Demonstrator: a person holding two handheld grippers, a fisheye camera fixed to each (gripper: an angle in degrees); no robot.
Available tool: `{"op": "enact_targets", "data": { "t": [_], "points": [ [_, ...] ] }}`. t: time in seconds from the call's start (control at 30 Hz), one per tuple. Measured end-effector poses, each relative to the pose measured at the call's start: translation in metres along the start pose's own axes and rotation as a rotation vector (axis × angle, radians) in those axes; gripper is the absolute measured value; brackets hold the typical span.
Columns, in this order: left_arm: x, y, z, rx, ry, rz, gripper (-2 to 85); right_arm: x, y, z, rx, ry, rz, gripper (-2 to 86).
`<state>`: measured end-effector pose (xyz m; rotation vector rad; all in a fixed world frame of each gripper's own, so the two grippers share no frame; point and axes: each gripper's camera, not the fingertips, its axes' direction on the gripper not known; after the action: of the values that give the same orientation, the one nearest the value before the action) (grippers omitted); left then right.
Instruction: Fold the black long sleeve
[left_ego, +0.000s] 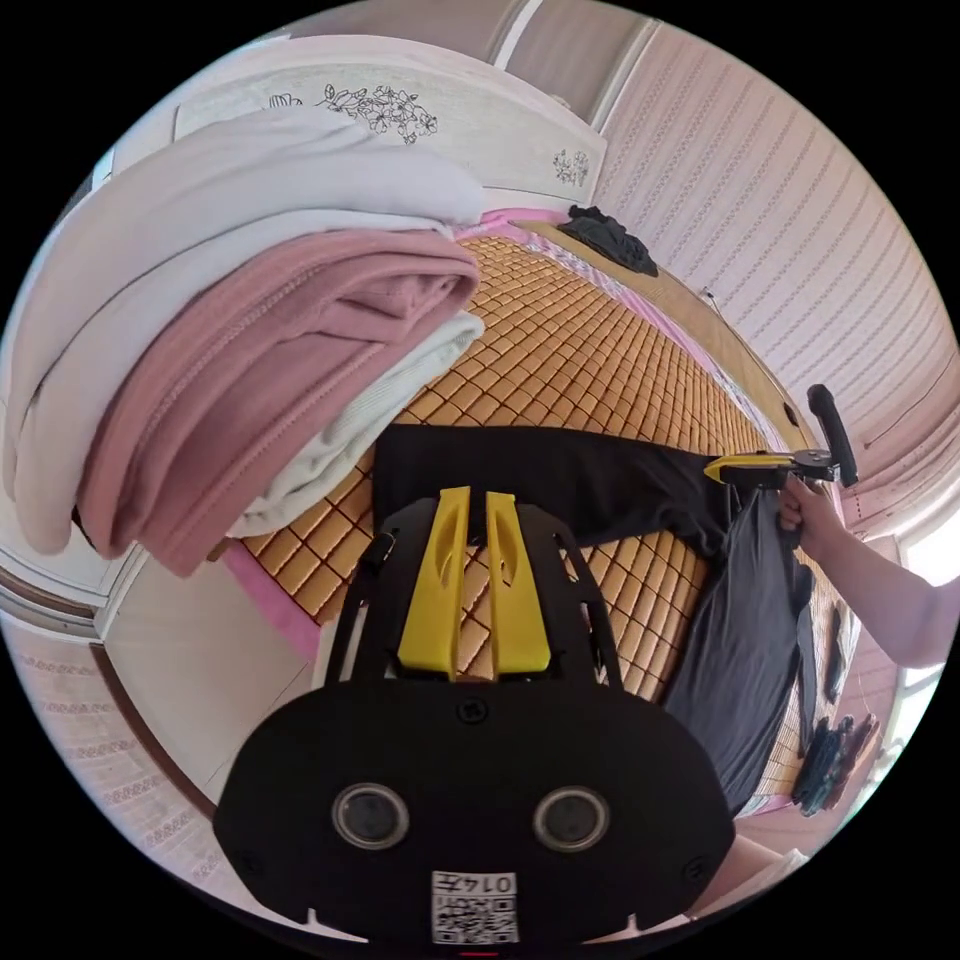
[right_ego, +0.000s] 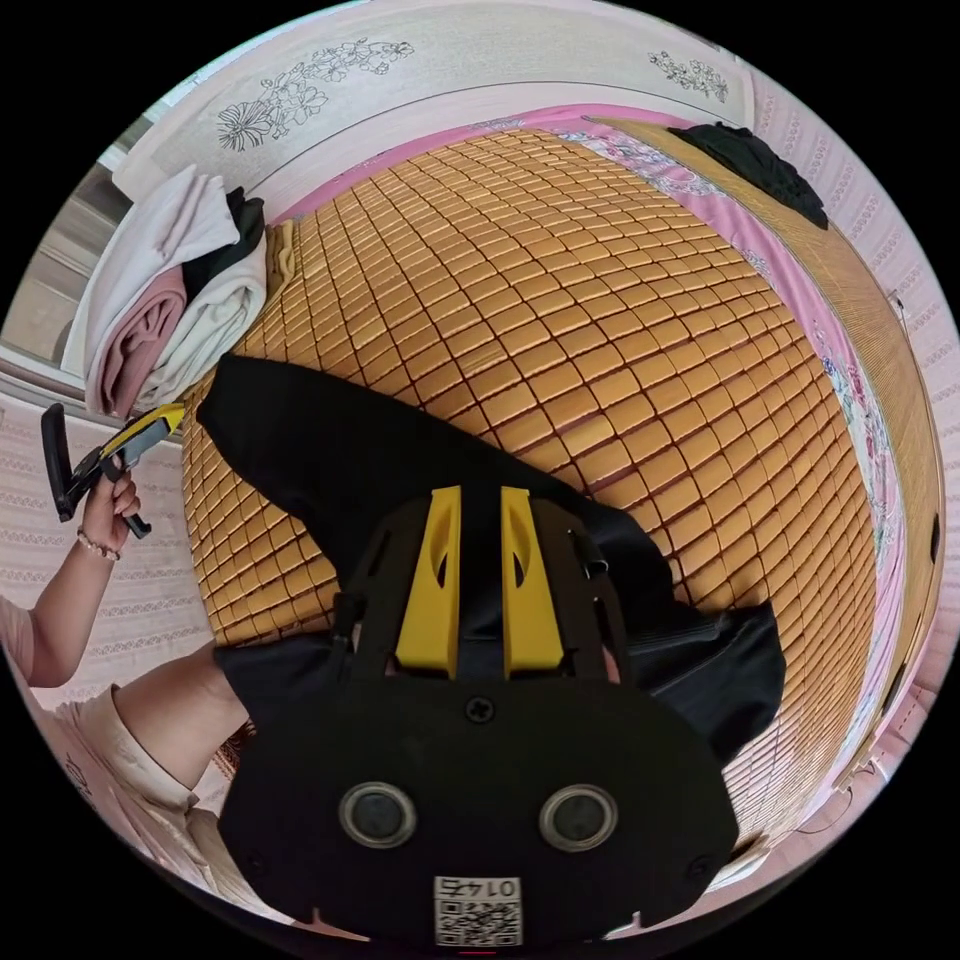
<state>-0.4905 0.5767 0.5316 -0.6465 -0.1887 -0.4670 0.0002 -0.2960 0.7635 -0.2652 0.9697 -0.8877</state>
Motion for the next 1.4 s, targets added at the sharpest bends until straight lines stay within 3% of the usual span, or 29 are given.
{"op": "enact_targets", "data": {
  "t": [0.13, 0.27, 0.37, 0.53, 0.7, 0.8, 0.93, 1.17, 1.4],
  "points": [
    [-0.008, -0.009, 0.038, -0.16, -0.099, 0.005, 0.6, -0.002, -0.009, 0.012, 0.003, 0.072, 0.019, 0.0],
    [-0.022, -0.011, 0.041, -0.185, -0.17, 0.038, -0.8, -0.007, -0.016, 0.022, -0.005, 0.1, -0.01, -0.9],
    [-0.027, -0.018, 0.044, -0.21, -0.118, 0.06, -0.9, -0.008, -0.017, 0.029, -0.018, 0.12, -0.013, -0.9],
    [-0.017, -0.017, 0.045, -0.205, -0.168, 0.114, -1.0, 0.003, -0.007, 0.033, 0.005, 0.05, 0.037, -1.0],
    [-0.015, -0.009, 0.014, -0.116, -0.108, 0.05, -0.5, 0.015, 0.044, -0.022, 0.331, 0.013, 0.125, -0.9],
    [0.005, 0.004, -0.005, -0.118, -0.045, 0.106, -0.3, 0.024, 0.104, -0.044, 0.397, -0.002, 0.178, -0.8],
    [0.042, 0.026, -0.007, -0.195, 0.053, 0.199, -0.4, 0.03, 0.196, -0.037, 0.262, 0.053, 0.341, -0.6],
    [0.132, 0.063, 0.027, -0.363, 0.289, 0.402, -1.0, -0.014, 0.376, 0.017, -0.172, 0.054, 0.677, -0.4],
    [0.204, 0.091, 0.048, -0.414, 0.33, 0.674, -1.0, -0.049, 0.432, 0.039, -0.23, 0.01, 0.676, -0.5]
  ]
}}
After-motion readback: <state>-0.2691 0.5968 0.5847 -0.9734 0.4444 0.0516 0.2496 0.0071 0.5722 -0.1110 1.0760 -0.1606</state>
